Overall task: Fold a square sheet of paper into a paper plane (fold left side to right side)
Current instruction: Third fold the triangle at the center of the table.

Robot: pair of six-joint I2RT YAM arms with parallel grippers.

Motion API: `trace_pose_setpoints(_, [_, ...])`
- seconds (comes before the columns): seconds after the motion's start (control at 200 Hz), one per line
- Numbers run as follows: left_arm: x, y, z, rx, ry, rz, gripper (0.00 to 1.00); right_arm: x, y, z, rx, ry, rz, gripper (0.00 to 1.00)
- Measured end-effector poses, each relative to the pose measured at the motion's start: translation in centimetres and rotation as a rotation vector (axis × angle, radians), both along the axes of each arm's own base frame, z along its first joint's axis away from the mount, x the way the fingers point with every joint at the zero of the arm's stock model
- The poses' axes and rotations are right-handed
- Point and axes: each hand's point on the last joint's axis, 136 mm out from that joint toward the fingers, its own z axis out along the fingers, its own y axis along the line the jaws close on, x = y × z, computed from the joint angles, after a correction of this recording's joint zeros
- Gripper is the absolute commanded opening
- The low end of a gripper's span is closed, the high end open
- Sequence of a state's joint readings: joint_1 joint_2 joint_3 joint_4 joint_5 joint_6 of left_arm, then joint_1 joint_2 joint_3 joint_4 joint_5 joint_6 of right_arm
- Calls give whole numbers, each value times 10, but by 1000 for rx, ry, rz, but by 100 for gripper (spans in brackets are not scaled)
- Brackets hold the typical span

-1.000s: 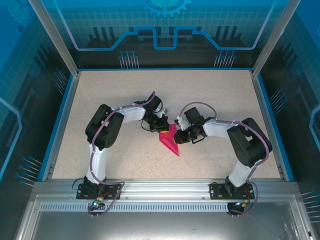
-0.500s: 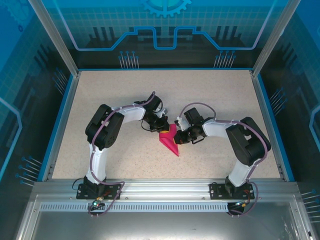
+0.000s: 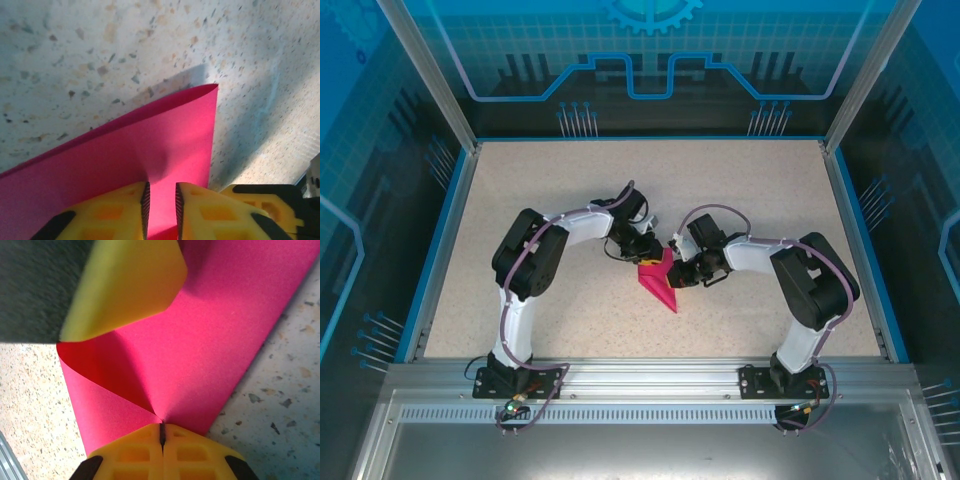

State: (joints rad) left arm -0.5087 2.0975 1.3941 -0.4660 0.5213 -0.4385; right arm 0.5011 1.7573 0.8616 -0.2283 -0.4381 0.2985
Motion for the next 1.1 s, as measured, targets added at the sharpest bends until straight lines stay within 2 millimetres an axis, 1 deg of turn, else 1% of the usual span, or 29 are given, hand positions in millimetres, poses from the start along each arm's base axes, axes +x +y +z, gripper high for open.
trace_pose_setpoints(0.075, [3,1,8,3,-16,2,28,0,0,0,-1,2,0,0])
trace_pose_setpoints(0.145, [6,4,21,0,-39,9,21,0,0,0,-2,3,0,0])
trace_pose_setpoints(0.24, [8,5,44,-20,-87,14,13,0,0,0,-2,3,2,0])
trace_pose_setpoints(0.325, [1,8,61,-45,-110,23,9,0,0,0,-3,4,2,0])
trace_pose_setpoints(0.375, [-6,9,65,-59,-112,19,9,0,0,0,-3,4,3,0])
trace_pose_setpoints(0.435, [-17,11,63,-71,-87,22,8,0,0,0,-3,4,3,0])
trace_pose_setpoints(0.48, [-26,11,58,-77,-63,18,8,0,0,0,-4,6,3,0])
trace_pose_setpoints(0.58, [-46,6,43,-82,-3,7,8,0,0,0,-5,8,3,0])
trace_pose_setpoints(0.665, [-58,1,37,-84,27,-3,8,0,0,0,-6,8,4,0])
trace_pose_setpoints(0.78, [-62,-9,37,-105,30,-13,8,0,0,0,-8,8,9,0])
trace_pose_setpoints(0.885, [-62,-12,32,-105,32,-19,8,0,0,0,-9,9,10,0])
trace_pose_setpoints(1.1, [-67,-11,15,-81,61,-19,8,0,0,0,-9,9,10,0])
